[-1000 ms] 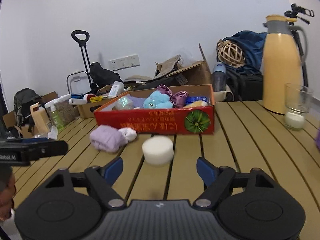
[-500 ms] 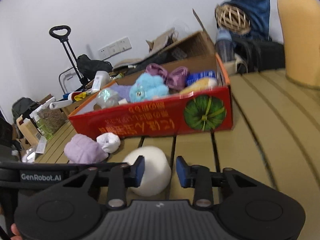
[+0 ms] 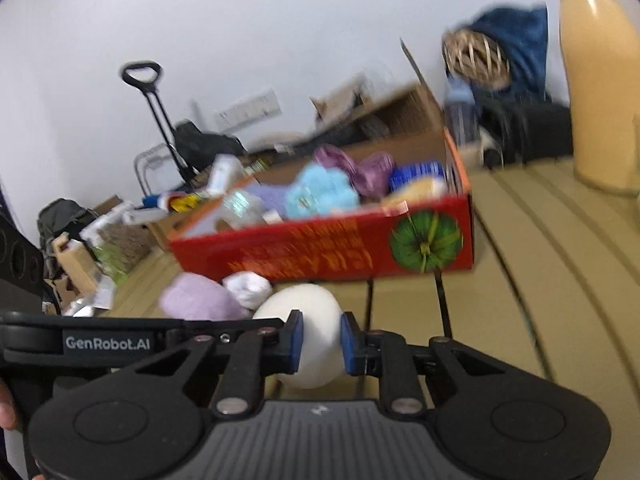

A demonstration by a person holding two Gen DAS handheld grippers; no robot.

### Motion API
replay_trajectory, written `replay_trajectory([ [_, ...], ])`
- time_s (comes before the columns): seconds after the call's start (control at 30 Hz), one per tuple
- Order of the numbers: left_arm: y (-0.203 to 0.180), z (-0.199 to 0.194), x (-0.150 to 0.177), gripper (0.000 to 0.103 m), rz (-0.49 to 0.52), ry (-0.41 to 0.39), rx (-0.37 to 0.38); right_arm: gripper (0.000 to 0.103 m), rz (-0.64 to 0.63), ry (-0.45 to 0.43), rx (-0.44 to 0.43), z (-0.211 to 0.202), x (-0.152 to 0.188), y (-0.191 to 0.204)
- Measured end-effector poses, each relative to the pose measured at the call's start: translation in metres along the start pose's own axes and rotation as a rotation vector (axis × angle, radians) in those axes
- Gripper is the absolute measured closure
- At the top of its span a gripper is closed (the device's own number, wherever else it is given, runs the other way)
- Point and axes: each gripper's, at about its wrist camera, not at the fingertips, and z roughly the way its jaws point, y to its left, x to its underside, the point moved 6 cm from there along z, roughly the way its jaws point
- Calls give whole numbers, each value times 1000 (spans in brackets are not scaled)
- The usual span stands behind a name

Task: Organize soft objects
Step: 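Carry the white round sponge into the red box and open the right gripper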

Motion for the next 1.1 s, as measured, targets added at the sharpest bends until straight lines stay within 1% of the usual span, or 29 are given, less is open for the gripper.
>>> replay_trajectory([
  [0.13,-39,-51,14,75,46,-74,4,83,-9,-45,-29,-54,-2,19],
  [0.27,-72,-94,30,75,80,-127,12,83,-53,-92,-42,-109,2,42],
  [0.43,-95,-123,39,76,101,-170,22,83,-73,-134,-56,-153,6,59],
  [0.63,-109,-138,26,76,132,-226,32,83,-100,-181,-64,-178,-6,70],
  [0.77,-106,-131,1,76,140,-245,55,83,-114,-209,-73,-178,-26,70],
  [0.87,-97,-114,-27,76,131,-236,76,83,-115,-214,-76,-162,-48,65],
  [0.93,-87,-93,-52,76,127,-221,90,83,-105,-210,-76,-146,-66,57],
  [1.0,-74,-70,-79,76,103,-195,108,83,-93,-203,-75,-124,-88,47],
  [1.1,-53,-29,-120,76,80,-151,96,83,-66,-179,-73,-82,-123,29],
])
